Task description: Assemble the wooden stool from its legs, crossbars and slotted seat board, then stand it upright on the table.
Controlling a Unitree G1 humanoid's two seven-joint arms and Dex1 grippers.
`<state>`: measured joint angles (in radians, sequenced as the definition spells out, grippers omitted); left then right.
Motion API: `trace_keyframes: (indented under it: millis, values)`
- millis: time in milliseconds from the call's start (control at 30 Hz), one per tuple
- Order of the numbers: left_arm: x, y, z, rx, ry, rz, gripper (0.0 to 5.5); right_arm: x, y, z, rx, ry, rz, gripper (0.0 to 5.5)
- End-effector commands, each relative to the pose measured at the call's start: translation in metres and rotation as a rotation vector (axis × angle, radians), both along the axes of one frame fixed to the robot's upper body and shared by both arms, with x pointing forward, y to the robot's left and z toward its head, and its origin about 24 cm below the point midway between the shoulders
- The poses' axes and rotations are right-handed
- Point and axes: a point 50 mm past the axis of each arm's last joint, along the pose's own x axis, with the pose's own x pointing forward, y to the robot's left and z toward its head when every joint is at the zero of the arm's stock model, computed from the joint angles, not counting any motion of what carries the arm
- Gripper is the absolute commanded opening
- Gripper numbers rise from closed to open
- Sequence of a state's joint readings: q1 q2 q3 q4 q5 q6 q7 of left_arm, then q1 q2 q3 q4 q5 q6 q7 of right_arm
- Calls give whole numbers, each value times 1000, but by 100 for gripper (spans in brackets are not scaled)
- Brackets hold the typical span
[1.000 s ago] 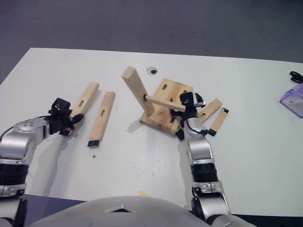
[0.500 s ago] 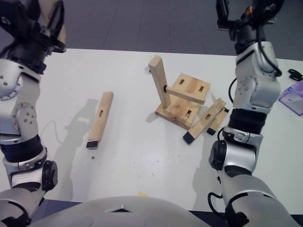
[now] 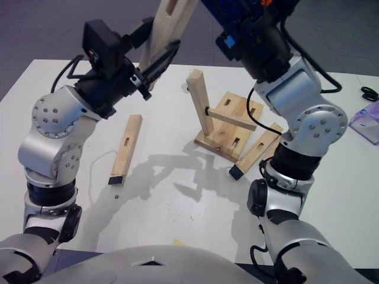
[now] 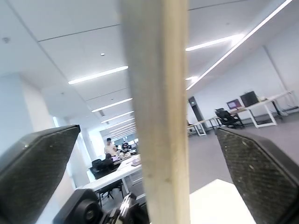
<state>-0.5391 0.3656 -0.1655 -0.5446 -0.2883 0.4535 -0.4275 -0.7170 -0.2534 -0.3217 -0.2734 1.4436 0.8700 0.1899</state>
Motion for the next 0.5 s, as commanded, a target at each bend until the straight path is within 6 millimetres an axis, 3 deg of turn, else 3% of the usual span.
trace_keyframes:
  millis: [33,200,500]
  values:
    - [-1,-3,0,36,-31,-2,210,0,3,6,33,5,-29,514]
    - [1,-4,-5,111,-70,25,210,-1,-9,18,143,16,-68,433]
    - [-3,-7,-9,171,-110,38,210,-2,-14,15,110,71,-136,285]
